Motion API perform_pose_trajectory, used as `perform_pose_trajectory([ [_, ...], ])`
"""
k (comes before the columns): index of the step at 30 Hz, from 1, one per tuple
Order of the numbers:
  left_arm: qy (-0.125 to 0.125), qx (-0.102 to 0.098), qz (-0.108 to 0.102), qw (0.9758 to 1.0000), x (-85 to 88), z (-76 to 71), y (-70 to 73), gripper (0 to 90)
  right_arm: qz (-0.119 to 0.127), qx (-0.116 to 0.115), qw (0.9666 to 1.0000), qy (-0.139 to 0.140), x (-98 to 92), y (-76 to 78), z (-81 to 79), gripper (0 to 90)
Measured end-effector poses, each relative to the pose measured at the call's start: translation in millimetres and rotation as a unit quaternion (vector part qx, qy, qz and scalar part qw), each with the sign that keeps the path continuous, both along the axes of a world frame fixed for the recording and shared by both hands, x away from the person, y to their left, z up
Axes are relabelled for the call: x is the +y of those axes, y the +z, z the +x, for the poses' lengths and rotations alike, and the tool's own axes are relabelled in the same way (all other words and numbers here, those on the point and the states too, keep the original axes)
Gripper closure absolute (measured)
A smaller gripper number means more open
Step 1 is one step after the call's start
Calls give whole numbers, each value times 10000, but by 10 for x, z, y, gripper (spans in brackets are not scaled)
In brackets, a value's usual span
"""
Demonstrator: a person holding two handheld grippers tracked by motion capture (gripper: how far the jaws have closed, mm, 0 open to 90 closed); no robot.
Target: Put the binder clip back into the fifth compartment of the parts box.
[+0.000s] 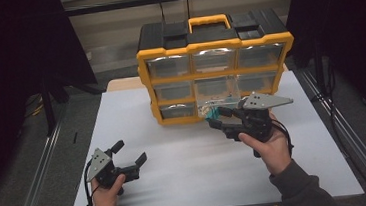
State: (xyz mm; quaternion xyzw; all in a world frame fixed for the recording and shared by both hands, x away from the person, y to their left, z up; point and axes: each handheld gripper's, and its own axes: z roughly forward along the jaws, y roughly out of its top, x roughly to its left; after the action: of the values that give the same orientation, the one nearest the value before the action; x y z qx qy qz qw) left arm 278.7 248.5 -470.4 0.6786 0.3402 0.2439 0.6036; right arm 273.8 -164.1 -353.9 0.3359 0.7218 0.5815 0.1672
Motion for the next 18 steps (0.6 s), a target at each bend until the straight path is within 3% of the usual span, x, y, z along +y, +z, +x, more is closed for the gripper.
perform_pose_trajectory([
  [18,8,1,-53,10000,-5,-3,3,35,21,-161,9998,-78,9,161,76,505],
])
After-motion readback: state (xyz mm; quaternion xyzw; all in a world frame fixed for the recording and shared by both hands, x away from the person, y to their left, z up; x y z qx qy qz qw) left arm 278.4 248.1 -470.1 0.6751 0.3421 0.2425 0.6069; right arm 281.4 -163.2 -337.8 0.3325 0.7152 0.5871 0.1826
